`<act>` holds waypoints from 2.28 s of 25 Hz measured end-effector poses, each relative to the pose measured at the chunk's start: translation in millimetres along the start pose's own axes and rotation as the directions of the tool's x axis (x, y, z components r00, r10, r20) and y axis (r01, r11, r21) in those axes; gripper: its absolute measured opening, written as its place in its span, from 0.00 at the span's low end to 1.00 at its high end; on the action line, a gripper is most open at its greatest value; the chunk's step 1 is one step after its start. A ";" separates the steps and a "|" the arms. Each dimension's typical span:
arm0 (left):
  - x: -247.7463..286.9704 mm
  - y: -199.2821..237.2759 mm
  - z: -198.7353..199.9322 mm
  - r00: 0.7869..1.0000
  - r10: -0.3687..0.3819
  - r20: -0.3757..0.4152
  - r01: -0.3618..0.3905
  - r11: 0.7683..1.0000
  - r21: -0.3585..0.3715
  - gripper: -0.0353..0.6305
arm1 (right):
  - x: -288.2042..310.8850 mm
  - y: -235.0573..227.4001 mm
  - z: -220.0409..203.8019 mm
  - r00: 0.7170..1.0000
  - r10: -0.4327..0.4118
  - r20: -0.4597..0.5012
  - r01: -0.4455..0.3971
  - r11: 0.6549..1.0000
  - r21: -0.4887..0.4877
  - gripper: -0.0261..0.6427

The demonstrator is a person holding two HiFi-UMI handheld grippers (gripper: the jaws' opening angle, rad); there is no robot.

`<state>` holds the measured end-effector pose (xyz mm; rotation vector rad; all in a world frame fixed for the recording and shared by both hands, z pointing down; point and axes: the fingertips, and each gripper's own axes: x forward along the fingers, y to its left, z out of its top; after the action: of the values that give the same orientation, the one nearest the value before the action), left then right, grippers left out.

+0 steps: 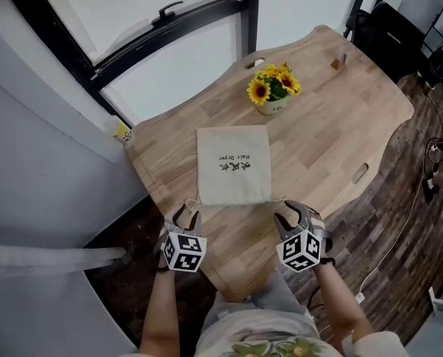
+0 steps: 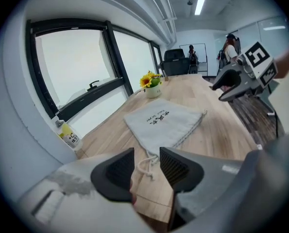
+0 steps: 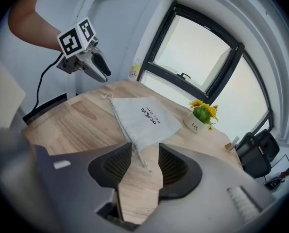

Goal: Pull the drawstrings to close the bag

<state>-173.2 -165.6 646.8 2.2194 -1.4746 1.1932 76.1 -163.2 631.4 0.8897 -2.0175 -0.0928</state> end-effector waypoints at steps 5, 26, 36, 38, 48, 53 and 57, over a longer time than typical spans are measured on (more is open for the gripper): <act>34.7 17.1 -18.7 0.995 -0.004 -0.095 0.011 0.997 0.081 0.29 | 17.5 -0.9 -6.8 0.999 0.025 -0.029 -0.025 1.000 0.002 0.30; 96.3 2.2 -65.6 0.767 -0.417 -0.489 0.512 0.856 0.073 0.28 | 50.5 -7.6 -21.6 0.993 0.086 -0.084 -0.083 0.996 0.041 0.29; 98.7 6.6 -60.8 0.784 -0.435 -0.442 0.485 0.875 -0.002 0.23 | 64.6 3.1 -31.8 0.985 0.129 -0.114 -0.124 0.991 0.056 0.29; 97.9 4.4 -59.6 0.794 -0.433 -0.427 0.473 0.881 -0.014 0.18 | 66.9 4.5 -32.7 0.984 0.136 -0.119 -0.131 0.990 0.052 0.29; 98.9 -1.7 -61.1 0.812 -0.358 -0.460 0.351 0.931 -0.106 0.06 | 73.0 6.0 -43.0 0.979 0.128 -0.157 -0.124 0.992 0.034 0.30; 99.9 -1.5 -63.1 0.830 -0.284 -0.479 0.288 0.955 -0.069 0.06 | 81.9 9.7 -43.7 0.972 0.139 -0.187 -0.148 0.988 -0.035 0.29; 100.1 -1.0 -63.0 0.846 -0.270 -0.459 0.260 0.962 -0.086 0.06 | 91.6 16.7 -43.8 0.951 0.208 -0.228 -0.227 0.972 -0.058 0.21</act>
<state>-187.4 -195.9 760.2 1.8565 -0.9479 1.4703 69.5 -196.2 728.6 0.5918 -1.8750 0.0437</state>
